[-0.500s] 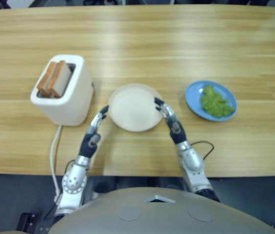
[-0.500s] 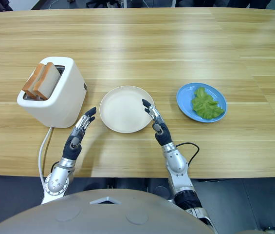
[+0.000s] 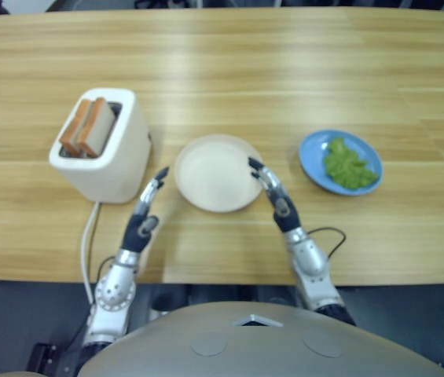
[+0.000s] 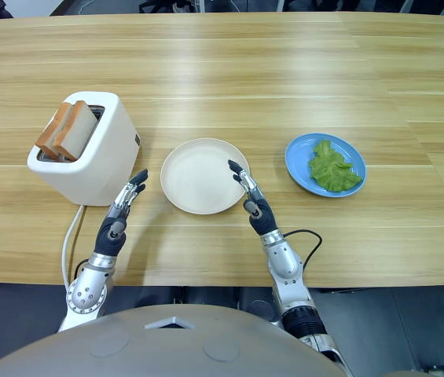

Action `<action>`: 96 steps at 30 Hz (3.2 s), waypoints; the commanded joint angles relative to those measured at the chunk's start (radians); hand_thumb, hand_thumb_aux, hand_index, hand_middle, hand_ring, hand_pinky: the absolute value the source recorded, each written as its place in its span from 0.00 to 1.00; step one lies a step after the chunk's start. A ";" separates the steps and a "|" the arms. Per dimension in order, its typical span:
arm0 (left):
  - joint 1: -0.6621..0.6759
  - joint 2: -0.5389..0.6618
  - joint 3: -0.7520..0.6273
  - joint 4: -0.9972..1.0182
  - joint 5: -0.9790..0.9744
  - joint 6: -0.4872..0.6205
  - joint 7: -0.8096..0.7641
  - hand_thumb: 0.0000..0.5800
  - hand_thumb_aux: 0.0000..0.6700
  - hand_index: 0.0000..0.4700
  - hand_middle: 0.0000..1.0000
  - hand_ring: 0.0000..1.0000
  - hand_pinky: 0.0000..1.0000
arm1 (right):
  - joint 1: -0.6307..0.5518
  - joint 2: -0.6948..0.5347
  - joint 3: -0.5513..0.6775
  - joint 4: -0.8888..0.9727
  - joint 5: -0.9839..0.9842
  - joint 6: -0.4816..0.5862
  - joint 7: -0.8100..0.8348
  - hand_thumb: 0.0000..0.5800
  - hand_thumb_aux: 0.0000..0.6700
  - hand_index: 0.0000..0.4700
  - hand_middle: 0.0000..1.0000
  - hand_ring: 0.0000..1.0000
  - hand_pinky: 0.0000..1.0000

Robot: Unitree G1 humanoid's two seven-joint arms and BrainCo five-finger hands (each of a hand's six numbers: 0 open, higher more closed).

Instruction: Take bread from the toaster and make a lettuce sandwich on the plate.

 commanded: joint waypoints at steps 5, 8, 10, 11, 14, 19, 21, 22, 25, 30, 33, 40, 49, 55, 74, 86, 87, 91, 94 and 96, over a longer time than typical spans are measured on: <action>0.017 0.021 -0.017 -0.016 0.022 -0.026 -0.003 0.00 0.00 0.00 0.00 0.00 0.00 | 0.004 -0.013 -0.032 0.009 -0.039 -0.025 -0.045 0.00 0.00 0.00 0.00 0.00 0.00; 0.047 -0.003 0.066 -0.159 0.093 -0.078 0.068 0.00 0.00 0.00 0.00 0.00 0.00 | 0.004 -0.014 -0.036 0.002 -0.072 -0.047 -0.065 0.00 0.00 0.00 0.00 0.00 0.00; 0.053 -0.061 0.226 -0.332 0.211 -0.109 0.172 0.00 0.00 0.00 0.00 0.00 0.00 | 0.002 -0.014 -0.032 0.000 -0.078 -0.051 -0.067 0.00 0.00 0.00 0.00 0.00 0.00; 0.047 -0.090 0.302 -0.409 0.265 -0.114 0.218 0.00 0.00 0.00 0.00 0.00 0.00 | 0.002 -0.014 -0.031 -0.001 -0.085 -0.056 -0.072 0.00 0.00 0.00 0.00 0.00 0.00; 0.003 -0.142 0.506 -0.548 0.377 -0.087 0.339 0.00 0.00 0.00 0.00 0.00 0.00 | 0.003 -0.011 -0.032 -0.008 -0.108 -0.074 -0.089 0.00 0.00 0.00 0.00 0.00 0.00; -0.094 -0.097 0.700 -0.519 0.522 0.109 0.457 0.00 0.00 0.00 0.00 0.00 0.00 | -0.006 -0.006 -0.031 -0.023 -0.113 -0.082 -0.104 0.00 0.00 0.00 0.00 0.00 0.00; -0.122 -0.058 0.729 -0.470 0.589 0.198 0.483 0.00 0.00 0.00 0.00 0.00 0.00 | -0.009 -0.004 -0.028 -0.023 -0.118 -0.083 -0.108 0.00 0.00 0.00 0.00 0.00 0.00; -0.140 -0.033 0.731 -0.442 0.626 0.247 0.490 0.00 0.00 0.00 0.00 0.00 0.00 | -0.010 -0.002 -0.027 -0.024 -0.120 -0.081 -0.112 0.00 0.00 0.00 0.00 0.00 0.00; -0.193 0.044 0.711 -0.342 0.697 0.389 0.483 0.00 0.00 0.00 0.00 0.00 0.00 | -0.016 0.003 -0.025 -0.023 -0.123 -0.081 -0.119 0.00 0.00 0.00 0.00 0.00 0.00; -0.264 0.172 0.643 -0.168 0.784 0.566 0.508 0.00 0.00 0.00 0.00 0.00 0.00 | -0.026 0.006 -0.026 -0.015 -0.123 -0.084 -0.125 0.00 0.00 0.00 0.00 0.00 0.00; -0.293 0.229 0.616 -0.101 0.781 0.642 0.525 0.00 0.00 0.00 0.00 0.00 0.00 | -0.033 0.005 -0.025 -0.010 -0.120 -0.084 -0.127 0.00 0.00 0.00 0.00 0.00 0.00; -0.359 0.319 0.467 0.024 0.819 0.778 0.545 0.00 0.00 0.00 0.00 0.00 0.00 | -0.039 0.002 -0.025 -0.016 -0.112 -0.081 -0.127 0.00 0.00 0.00 0.00 0.00 0.00; -0.352 0.344 0.333 -0.033 0.820 0.850 0.562 0.00 0.00 0.00 0.00 0.00 0.00 | -0.037 -0.008 -0.027 -0.022 -0.105 -0.076 -0.123 0.00 0.00 0.00 0.00 0.00 0.00; -0.348 0.357 0.292 -0.031 0.806 0.879 0.565 0.00 0.00 0.00 0.00 0.00 0.00 | -0.034 -0.011 -0.027 -0.027 -0.103 -0.072 -0.121 0.00 0.00 0.00 0.00 0.00 0.00; -0.393 0.383 0.218 0.036 0.658 0.794 0.592 1.00 1.00 0.98 0.00 0.00 0.00 | -0.043 -0.013 -0.024 -0.025 -0.092 -0.063 -0.111 0.00 0.00 0.00 0.00 0.00 0.00; -0.436 0.353 0.254 0.039 0.393 0.524 0.620 1.00 1.00 0.98 0.00 0.00 0.00 | -0.046 -0.014 -0.027 -0.016 -0.098 -0.066 -0.112 0.00 0.00 0.00 0.00 0.00 0.00; -0.444 0.345 0.268 0.038 0.354 0.493 0.616 1.00 1.00 0.98 0.00 0.00 0.00 | -0.047 -0.015 -0.027 -0.016 -0.099 -0.066 -0.111 0.00 0.00 0.00 0.00 0.00 0.00; -0.466 0.329 0.327 0.037 0.240 0.402 0.613 1.00 1.00 0.98 0.83 0.83 0.83 | -0.068 -0.031 -0.042 -0.016 -0.128 -0.057 -0.124 0.00 0.00 0.00 0.00 0.00 0.00; -0.488 0.325 0.363 0.033 0.178 0.356 0.603 1.00 1.00 0.98 1.00 1.00 1.00 | -0.101 -0.060 -0.083 -0.031 -0.184 -0.049 -0.168 0.00 0.00 0.00 0.00 0.00 0.00; -0.501 0.325 0.381 0.021 0.143 0.334 0.588 1.00 1.00 0.98 1.00 1.00 1.00 | -0.135 -0.091 -0.120 -0.044 -0.253 -0.034 -0.216 0.00 0.00 0.00 0.00 0.00 0.00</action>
